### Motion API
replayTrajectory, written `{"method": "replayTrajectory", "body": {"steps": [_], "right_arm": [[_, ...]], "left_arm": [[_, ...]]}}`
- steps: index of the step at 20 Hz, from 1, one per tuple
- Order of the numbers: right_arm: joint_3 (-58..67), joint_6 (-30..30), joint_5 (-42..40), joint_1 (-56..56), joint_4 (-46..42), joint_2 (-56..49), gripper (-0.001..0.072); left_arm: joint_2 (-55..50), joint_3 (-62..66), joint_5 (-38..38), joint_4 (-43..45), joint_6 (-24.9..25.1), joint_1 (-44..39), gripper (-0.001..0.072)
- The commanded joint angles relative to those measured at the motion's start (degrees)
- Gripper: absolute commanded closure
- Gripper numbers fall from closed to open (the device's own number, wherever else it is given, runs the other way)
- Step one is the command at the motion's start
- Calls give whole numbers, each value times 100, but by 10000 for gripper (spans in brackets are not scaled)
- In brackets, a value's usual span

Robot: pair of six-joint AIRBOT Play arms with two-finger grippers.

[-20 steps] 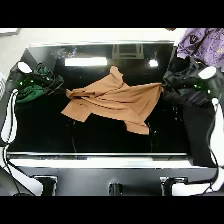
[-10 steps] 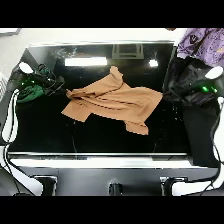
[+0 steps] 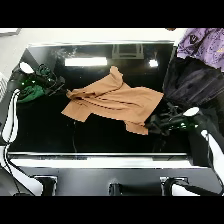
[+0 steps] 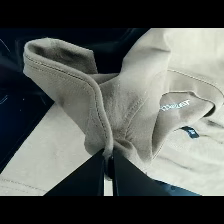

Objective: Fold the clothes and pants, and hang the long-sleeved shirts on hangers.

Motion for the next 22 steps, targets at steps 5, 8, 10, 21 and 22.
{"method": "replayTrajectory", "body": {"steps": [5,8,10,21,22], "right_arm": [[-369,219,-1126,737,48,50,235],[-365,286,-1158,737,57,50,392],[-365,286,-1193,737,83,50,596],[4135,960,-149,730,-1738,319,685],[4874,1143,52,730,-2177,461,685]], "left_arm": [[-4,-2,7,2,20,0,688],[-4,-2,11,4,35,0,688],[-7,-2,33,4,35,0,688],[798,1504,98,0,31,367,689],[1182,1484,186,-2,33,485,689]]}}
